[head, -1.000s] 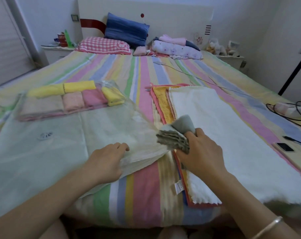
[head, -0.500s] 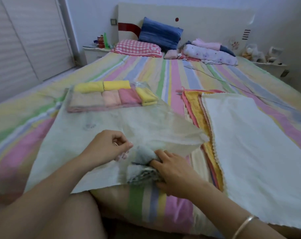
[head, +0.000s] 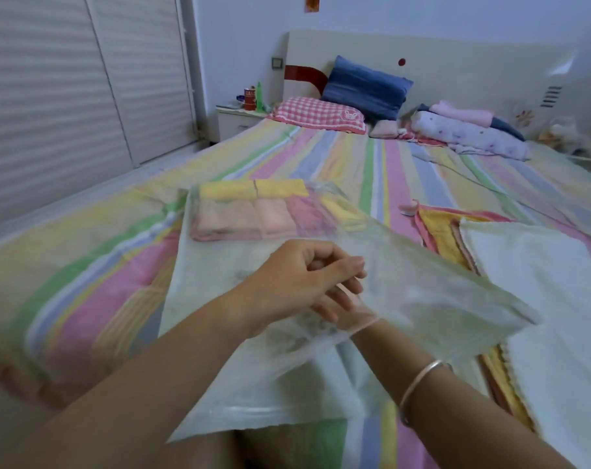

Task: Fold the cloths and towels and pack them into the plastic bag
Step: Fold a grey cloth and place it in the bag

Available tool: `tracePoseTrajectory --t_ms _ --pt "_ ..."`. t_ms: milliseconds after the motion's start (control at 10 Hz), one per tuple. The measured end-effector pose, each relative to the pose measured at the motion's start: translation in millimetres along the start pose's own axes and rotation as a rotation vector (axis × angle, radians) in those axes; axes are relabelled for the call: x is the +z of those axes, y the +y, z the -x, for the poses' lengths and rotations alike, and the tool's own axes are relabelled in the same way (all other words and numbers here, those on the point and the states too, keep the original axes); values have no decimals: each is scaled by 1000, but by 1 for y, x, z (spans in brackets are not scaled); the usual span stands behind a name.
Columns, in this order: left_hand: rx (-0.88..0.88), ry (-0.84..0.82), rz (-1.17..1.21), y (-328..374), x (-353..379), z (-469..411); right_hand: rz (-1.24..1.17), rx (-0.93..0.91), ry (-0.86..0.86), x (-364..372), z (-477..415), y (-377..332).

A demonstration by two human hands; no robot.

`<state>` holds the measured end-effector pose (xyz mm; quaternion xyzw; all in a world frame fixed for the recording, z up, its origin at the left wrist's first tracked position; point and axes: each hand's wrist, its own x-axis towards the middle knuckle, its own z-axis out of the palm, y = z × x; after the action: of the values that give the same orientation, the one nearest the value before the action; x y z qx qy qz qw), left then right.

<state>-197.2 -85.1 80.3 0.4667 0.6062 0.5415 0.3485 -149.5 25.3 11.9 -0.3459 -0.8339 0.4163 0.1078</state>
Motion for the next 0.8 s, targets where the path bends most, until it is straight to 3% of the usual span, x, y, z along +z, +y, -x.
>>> tracePoseTrajectory --t_ms 100,200,300,500,600,700,800 --pt "31 257 -18 -21 -46 -5 63 17 56 22 -40 -16" --pt "9 659 -215 -68 -117 -7 69 -3 74 46 -75 -38" --pt "-141 930 -316 -121 -176 -4 119 -40 121 71 -107 -51" --pt "-258 1012 -71 -197 -213 -25 138 -93 123 99 -150 -70" --pt "-270 983 -38 -208 -219 -39 110 -150 230 99 -161 -74" --pt "-341 851 151 -201 -228 -60 -176 -75 358 100 -179 -69" --pt "-432 779 246 -181 -231 -87 -520 -129 392 100 -191 -66"
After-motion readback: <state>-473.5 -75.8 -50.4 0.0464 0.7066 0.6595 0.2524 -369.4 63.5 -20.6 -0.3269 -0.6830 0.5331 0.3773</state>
